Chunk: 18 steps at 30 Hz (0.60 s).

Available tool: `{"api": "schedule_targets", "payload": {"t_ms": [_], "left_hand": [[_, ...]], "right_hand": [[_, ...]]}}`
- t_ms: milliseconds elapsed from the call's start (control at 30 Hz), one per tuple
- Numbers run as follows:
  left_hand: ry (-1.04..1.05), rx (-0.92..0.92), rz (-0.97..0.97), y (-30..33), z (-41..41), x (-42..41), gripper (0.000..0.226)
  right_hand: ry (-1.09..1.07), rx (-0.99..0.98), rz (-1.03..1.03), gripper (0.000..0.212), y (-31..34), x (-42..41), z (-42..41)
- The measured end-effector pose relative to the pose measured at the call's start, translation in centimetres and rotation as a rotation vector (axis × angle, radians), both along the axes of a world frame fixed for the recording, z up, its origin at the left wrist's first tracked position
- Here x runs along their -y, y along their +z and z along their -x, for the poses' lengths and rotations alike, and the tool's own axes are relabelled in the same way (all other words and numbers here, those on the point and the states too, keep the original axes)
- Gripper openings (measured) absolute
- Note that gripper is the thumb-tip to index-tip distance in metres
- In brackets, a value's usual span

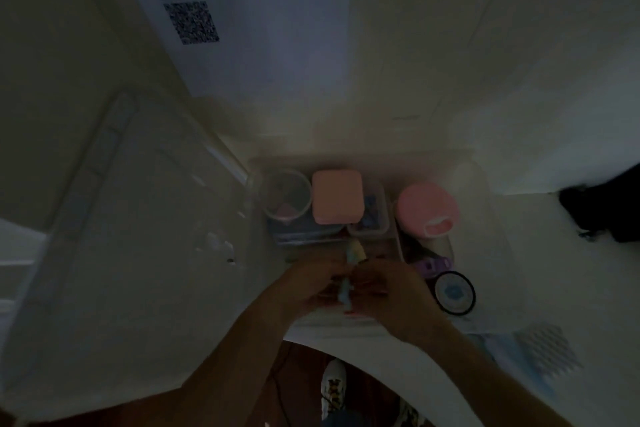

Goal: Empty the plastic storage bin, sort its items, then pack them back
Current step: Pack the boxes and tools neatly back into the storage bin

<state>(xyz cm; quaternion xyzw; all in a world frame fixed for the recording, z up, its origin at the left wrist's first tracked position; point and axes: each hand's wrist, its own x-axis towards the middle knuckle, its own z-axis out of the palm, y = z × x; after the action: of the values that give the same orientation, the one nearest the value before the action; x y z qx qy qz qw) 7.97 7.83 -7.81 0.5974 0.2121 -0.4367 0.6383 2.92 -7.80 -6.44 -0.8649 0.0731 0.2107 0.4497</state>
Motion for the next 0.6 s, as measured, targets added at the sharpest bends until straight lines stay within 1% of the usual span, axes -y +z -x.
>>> {"api": "schedule_targets", "payload": {"t_ms": [33, 67, 100, 133, 233, 300, 333, 367, 400, 467, 500, 533, 567, 600], "left_hand": [[-0.083, -0.001, -0.017, -0.4, -0.3, -0.5, 0.029], [-0.165, 0.013, -0.038, -0.6, -0.7, -0.9, 0.026], [-0.219, 0.051, -0.062, -1.1, -1.0, -1.3, 0.024], [-0.255, 0.094, -0.086, -1.2, -1.3, -1.6, 0.025], [-0.375, 0.242, -0.166, -1.5, -2.5, -2.2, 0.03], [-0.431, 0.291, -0.157, -2.2, -3.5, -2.7, 0.029], [-0.435, 0.319, -0.152, -2.5, -3.9, -3.1, 0.027], [-0.422, 0.341, -0.169, -2.8, -4.0, -3.3, 0.024], [-0.377, 0.354, -0.181, -3.3, -4.1, -3.5, 0.022], [-0.28, 0.459, -0.253, -4.1, -4.4, -3.8, 0.025], [-0.281, 0.551, -0.368, -4.2, -4.2, -4.1, 0.03], [-0.321, 0.665, -0.543, -4.5, -3.9, -4.5, 0.033], [-0.362, 0.794, -0.766, -4.8, -3.5, -5.0, 0.036], [-0.385, 0.895, -0.93, -5.2, -3.0, -5.4, 0.037]], "right_hand": [[-0.008, 0.006, 0.043, 0.022, -0.1, 0.6, -0.3], [-0.062, 0.021, 0.098, 0.018, -0.5, 1.3, -0.8], [-0.142, 0.033, 0.115, 0.014, -1.2, 2.0, -1.4], [-0.236, -0.025, 0.08, 0.011, -2.1, 2.6, -2.2], [-0.463, -0.224, -0.098, 0.021, -4.7, 3.4, -4.2], [-0.619, -0.36, -0.329, 0.023, -5.2, 2.5, -5.5], [-0.658, -0.413, -0.41, 0.027, -5.3, 1.9, -6.1], [-0.682, -0.449, -0.444, 0.031, -5.7, 1.5, -6.5], [-0.721, -0.452, -0.492, 0.035, -6.1, 1.1, -6.7], [-0.827, -0.433, -0.581, 0.038, -6.9, 0.5, -7.2], [-0.88, -0.408, -0.639, 0.032, -6.8, 0.1, -7.4], [-0.933, -0.384, -0.653, 0.023, -6.7, -0.1, -7.6], [-0.984, -0.369, -0.634, 0.012, -6.7, -0.3, -7.8], [-1.01, -0.368, -0.625, 0.008, -7.0, -0.3, -7.7]]}}
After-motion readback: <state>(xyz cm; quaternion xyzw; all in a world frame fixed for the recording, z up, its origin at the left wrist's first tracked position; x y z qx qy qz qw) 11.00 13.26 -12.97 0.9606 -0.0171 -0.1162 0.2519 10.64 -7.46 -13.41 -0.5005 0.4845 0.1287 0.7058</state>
